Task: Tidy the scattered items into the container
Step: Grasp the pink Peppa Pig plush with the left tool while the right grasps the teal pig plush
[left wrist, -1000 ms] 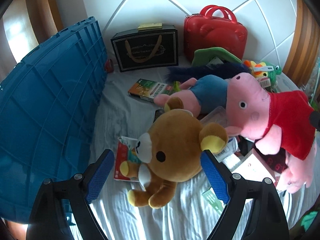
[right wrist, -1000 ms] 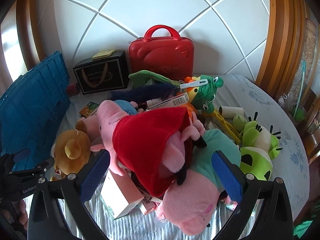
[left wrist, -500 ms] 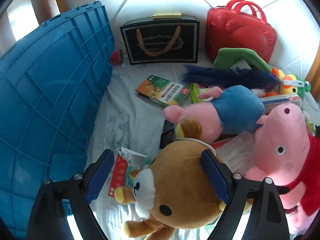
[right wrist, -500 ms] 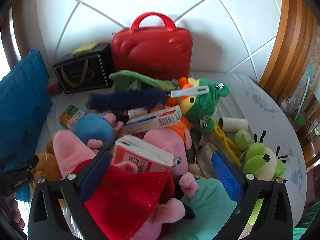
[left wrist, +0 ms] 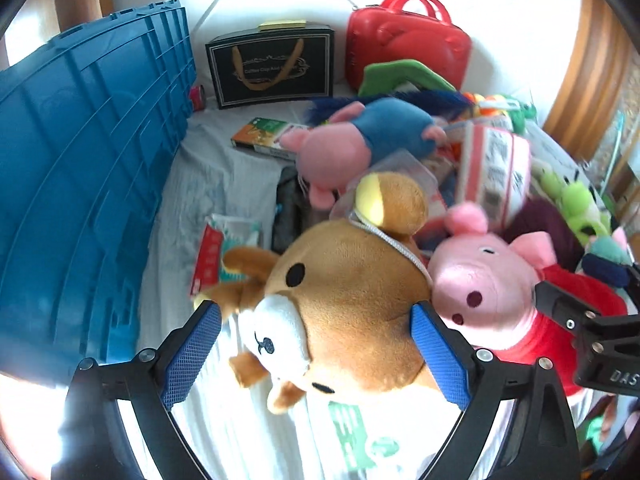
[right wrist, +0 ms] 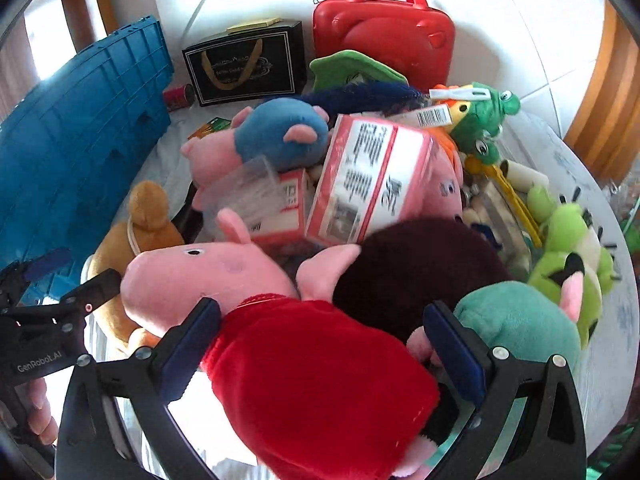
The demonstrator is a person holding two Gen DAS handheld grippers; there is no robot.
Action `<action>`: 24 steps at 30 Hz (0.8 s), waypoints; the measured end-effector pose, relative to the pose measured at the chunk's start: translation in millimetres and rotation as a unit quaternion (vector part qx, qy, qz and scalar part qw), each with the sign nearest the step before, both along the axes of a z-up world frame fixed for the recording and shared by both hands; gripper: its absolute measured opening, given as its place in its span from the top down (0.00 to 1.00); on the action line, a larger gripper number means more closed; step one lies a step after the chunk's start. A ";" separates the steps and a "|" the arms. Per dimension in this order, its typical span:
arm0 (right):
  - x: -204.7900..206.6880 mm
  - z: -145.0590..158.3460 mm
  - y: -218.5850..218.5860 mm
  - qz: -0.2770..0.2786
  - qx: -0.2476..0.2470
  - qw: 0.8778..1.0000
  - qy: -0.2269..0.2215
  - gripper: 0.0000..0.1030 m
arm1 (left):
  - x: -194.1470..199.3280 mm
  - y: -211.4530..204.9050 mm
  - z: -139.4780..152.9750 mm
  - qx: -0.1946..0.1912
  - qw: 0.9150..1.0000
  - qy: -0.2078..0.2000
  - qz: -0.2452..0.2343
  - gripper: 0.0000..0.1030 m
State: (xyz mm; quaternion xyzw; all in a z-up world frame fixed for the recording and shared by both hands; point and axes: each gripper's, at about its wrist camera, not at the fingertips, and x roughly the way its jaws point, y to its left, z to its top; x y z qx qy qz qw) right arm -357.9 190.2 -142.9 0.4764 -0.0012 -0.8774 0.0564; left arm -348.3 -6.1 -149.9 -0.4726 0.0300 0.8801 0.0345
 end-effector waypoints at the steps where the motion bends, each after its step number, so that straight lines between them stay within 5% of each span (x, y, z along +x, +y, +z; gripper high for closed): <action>1: 9.4 -0.5 0.6 0.002 0.001 1.000 0.003 0.00 | 6.7 2.7 -1.7 -0.005 1.000 0.000 -0.001 0.07; 10: 60.3 -2.5 15.6 0.025 0.003 0.998 0.053 0.00 | 46.0 36.6 -11.4 -0.060 0.998 0.000 0.023 0.07; 16: 84.2 28.0 50.6 0.004 -0.029 0.993 0.114 0.00 | 76.3 38.9 12.6 -0.040 0.997 0.026 0.055 0.07; 24: 125.9 21.9 99.1 -0.063 -0.020 0.993 0.095 0.00 | 77.3 74.3 -13.5 -0.037 0.999 -0.010 0.021 0.07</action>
